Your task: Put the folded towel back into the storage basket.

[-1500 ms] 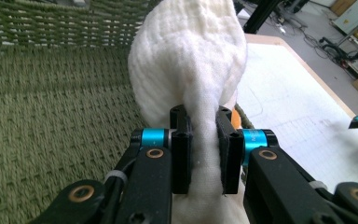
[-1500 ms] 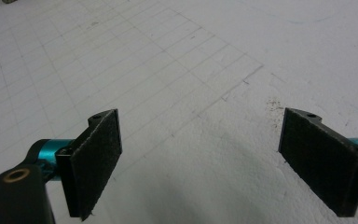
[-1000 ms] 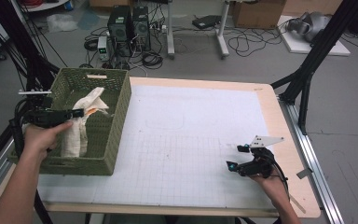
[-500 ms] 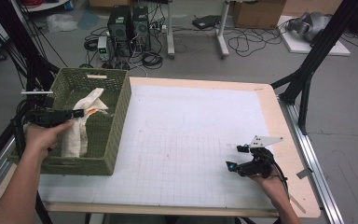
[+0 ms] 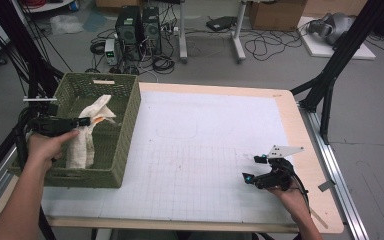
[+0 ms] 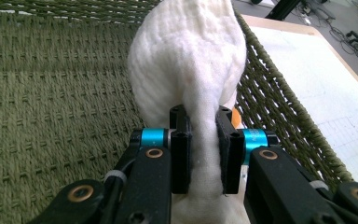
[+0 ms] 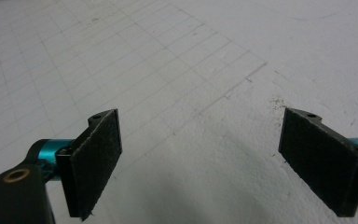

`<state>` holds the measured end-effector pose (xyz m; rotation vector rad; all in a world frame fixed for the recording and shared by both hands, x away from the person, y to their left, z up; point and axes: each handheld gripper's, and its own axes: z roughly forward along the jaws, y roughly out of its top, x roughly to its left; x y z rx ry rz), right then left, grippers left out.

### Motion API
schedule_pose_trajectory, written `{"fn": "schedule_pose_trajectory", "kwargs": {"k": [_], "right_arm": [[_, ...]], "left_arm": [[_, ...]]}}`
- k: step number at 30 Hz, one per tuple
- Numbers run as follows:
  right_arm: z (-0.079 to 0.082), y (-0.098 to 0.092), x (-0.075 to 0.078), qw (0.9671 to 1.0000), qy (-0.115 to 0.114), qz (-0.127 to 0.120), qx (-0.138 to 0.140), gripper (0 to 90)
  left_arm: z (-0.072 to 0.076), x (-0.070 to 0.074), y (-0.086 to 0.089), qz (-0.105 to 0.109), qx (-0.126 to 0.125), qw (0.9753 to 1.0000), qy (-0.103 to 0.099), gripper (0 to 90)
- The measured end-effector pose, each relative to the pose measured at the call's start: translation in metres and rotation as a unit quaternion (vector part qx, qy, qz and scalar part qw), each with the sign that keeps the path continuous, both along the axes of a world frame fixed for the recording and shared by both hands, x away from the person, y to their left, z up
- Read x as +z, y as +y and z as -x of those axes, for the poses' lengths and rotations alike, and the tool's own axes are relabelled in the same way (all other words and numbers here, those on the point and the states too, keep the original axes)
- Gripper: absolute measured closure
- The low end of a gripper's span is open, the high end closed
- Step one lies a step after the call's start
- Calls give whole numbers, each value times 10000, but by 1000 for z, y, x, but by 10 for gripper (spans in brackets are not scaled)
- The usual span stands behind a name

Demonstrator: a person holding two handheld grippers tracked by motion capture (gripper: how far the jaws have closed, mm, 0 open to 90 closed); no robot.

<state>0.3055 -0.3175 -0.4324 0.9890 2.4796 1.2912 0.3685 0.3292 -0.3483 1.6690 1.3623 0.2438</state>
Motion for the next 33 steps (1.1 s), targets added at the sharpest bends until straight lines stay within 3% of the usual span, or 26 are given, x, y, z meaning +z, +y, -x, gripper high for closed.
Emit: {"fn": "schedule_pose_trajectory", "kwargs": {"k": [9,12,14,16,18,33], "right_arm": [[0,1,-1,10000,17,11,12,125],[0,1,0,10000,15,14,5,125],[0,1,0,10000,29,14,0,125],[0,1,0,10000,34,13,7,125],[0,1,0,10000,-8,20,29,125],[1,1,1,10000,4,-16,29,125]], "left_arm": [[-3,-2,1,61,68,10000,-33,785],[-6,-3,0,73,105,9998,-145,779],[-9,-4,-1,-19,235,9995,-224,719],[-11,-7,0,-66,383,9992,-137,571],[-12,-8,0,-150,386,9991,-84,531],[-9,-7,-4,-126,91,9999,-23,632]]}}
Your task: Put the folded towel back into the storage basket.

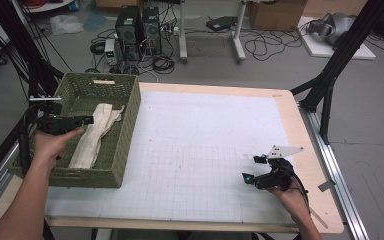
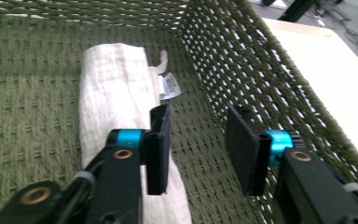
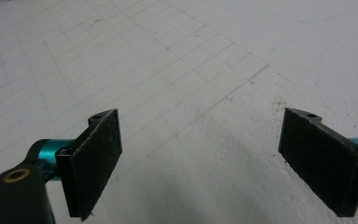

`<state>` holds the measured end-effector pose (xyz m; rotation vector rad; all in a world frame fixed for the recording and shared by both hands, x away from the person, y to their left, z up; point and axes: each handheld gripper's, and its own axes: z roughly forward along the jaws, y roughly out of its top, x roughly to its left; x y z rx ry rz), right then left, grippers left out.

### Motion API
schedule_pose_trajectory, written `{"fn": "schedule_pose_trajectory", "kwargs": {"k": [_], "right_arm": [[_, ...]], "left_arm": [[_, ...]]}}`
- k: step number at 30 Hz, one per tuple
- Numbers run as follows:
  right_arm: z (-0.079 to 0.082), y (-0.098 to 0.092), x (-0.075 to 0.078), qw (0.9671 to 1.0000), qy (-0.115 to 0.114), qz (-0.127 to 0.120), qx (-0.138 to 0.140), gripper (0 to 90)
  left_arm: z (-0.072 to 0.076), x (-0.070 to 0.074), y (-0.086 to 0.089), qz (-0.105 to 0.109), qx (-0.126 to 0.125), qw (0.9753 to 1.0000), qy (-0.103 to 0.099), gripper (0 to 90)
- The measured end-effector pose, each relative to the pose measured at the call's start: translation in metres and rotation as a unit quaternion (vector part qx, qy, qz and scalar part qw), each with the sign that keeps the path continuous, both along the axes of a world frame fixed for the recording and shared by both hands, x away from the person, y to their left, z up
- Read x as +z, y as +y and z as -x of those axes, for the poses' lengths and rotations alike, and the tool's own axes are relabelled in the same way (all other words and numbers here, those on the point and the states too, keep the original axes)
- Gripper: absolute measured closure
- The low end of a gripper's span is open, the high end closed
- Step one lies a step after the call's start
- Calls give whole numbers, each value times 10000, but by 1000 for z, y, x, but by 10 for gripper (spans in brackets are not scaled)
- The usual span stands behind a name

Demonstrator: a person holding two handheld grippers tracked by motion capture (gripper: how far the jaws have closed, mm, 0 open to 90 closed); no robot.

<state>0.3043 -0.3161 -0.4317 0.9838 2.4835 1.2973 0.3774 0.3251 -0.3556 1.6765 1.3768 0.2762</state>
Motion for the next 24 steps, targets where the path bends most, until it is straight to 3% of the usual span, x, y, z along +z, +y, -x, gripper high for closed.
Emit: {"fn": "schedule_pose_trajectory", "kwargs": {"k": [11,24], "right_arm": [[2,-1,2,10000,-45,-42,-4,125],[3,-2,4,9999,-118,-78,-9,124]], "left_arm": [[9,10,-9,204,-325,9989,-287,618],[19,23,-24,360,-755,9949,-571,585]]}}
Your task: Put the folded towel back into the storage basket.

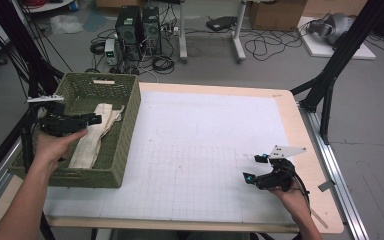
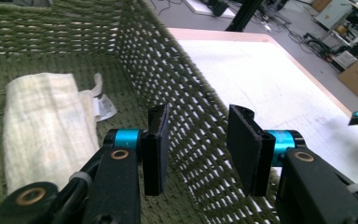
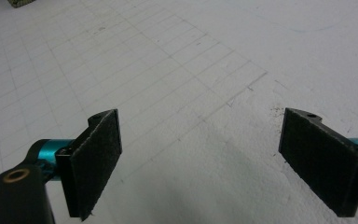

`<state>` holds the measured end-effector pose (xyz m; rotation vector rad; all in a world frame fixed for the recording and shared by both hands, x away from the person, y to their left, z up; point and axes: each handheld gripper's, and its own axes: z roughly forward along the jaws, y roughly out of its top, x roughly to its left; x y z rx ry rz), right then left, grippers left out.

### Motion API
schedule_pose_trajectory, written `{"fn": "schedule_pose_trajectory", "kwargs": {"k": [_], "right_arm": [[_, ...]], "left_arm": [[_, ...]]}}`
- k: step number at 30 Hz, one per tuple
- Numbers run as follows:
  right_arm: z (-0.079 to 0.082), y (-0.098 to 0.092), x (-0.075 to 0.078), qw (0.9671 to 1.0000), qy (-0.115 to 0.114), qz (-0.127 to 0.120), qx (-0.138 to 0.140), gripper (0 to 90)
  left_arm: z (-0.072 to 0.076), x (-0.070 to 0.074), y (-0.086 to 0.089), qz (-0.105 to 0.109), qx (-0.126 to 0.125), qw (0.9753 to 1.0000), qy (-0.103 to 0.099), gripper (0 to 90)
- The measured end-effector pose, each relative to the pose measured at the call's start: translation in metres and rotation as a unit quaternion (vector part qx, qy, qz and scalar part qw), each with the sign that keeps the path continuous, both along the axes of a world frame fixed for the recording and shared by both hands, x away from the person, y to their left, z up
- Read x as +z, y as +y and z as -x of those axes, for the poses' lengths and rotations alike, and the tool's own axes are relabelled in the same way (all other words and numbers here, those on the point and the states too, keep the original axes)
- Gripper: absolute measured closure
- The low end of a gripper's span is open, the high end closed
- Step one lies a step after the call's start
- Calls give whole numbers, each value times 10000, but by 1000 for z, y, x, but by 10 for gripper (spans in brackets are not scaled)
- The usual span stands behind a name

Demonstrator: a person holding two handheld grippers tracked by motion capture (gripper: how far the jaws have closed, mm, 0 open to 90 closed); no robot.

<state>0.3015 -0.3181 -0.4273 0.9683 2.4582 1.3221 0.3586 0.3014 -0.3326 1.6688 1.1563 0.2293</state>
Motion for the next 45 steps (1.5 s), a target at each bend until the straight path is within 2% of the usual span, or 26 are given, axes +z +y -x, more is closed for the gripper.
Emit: {"fn": "schedule_pose_trajectory", "kwargs": {"k": [19,29,32,37,43,45], "right_arm": [[1,-1,2,10000,-32,-41,-46,122],[2,0,2,10000,-33,-29,-55,122],[2,-1,2,10000,-36,-30,-46,122],[1,-1,2,10000,-34,-31,-43,122],[3,-1,2,10000,-37,-10,-44,122],[2,-1,2,10000,-67,-5,-44,122]], "left_arm": [[6,7,-8,-21,-146,9997,-202,509],[12,14,-20,0,-345,9988,-358,484],[14,17,-24,-69,-420,9983,-397,481],[17,21,-32,-15,-503,9975,-500,477],[26,28,-47,-2,-701,9951,-691,469],[28,30,-53,-60,-721,9946,-743,463]]}}
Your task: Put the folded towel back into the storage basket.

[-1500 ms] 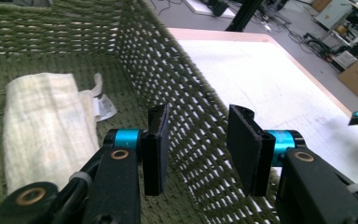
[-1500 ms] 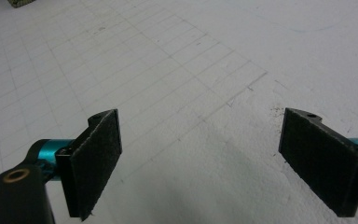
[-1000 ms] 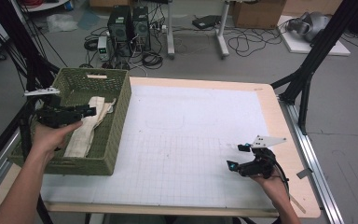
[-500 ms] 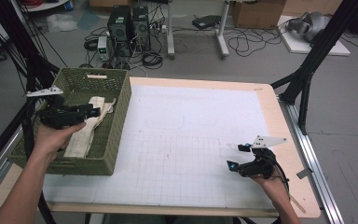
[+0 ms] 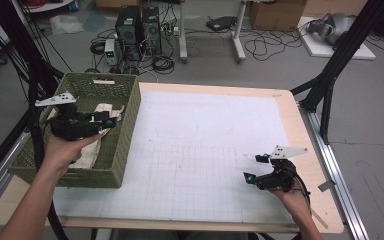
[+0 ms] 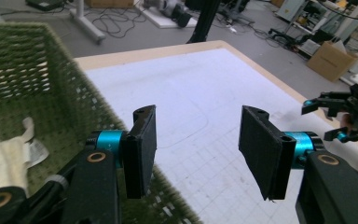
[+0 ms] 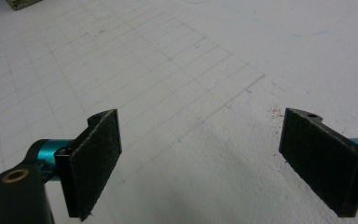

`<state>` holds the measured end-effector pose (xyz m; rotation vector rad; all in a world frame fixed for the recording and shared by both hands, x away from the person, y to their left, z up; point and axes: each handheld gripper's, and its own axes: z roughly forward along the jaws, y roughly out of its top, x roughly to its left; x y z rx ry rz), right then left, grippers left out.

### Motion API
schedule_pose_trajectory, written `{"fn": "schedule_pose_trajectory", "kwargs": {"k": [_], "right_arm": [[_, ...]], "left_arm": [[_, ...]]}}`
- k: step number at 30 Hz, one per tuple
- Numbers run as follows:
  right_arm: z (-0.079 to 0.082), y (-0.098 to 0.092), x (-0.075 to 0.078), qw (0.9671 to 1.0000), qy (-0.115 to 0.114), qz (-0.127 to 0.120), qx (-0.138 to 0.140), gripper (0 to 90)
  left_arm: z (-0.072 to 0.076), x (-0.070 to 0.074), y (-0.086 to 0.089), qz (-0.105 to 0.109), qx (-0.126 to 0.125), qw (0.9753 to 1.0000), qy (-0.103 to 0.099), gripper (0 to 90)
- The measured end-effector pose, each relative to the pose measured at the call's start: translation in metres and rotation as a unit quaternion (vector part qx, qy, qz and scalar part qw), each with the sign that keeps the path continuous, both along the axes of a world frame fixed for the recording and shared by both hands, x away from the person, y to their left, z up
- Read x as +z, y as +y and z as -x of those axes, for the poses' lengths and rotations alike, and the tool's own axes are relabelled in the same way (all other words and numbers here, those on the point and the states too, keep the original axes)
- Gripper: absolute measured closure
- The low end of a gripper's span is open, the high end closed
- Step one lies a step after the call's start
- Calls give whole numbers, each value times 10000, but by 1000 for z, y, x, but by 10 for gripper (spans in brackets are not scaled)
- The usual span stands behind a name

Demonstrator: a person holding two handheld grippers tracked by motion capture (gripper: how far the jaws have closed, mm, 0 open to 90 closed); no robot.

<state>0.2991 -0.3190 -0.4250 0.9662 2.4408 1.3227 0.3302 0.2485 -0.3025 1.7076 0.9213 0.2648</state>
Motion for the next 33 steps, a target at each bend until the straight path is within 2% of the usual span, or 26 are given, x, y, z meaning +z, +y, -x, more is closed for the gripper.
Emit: {"fn": "schedule_pose_trajectory", "kwargs": {"k": [20,25,33], "right_arm": [[1,-2,1,10000,-62,-39,-12,122],[2,-2,2,10000,-66,-38,-19,122],[2,-3,3,10000,-82,-39,-12,121]], "left_arm": [[16,-2,-55,-87,-496,9985,-223,403],[20,-5,-69,-149,-566,9979,-262,400],[24,-13,-87,-131,-678,9973,-249,390]]}}
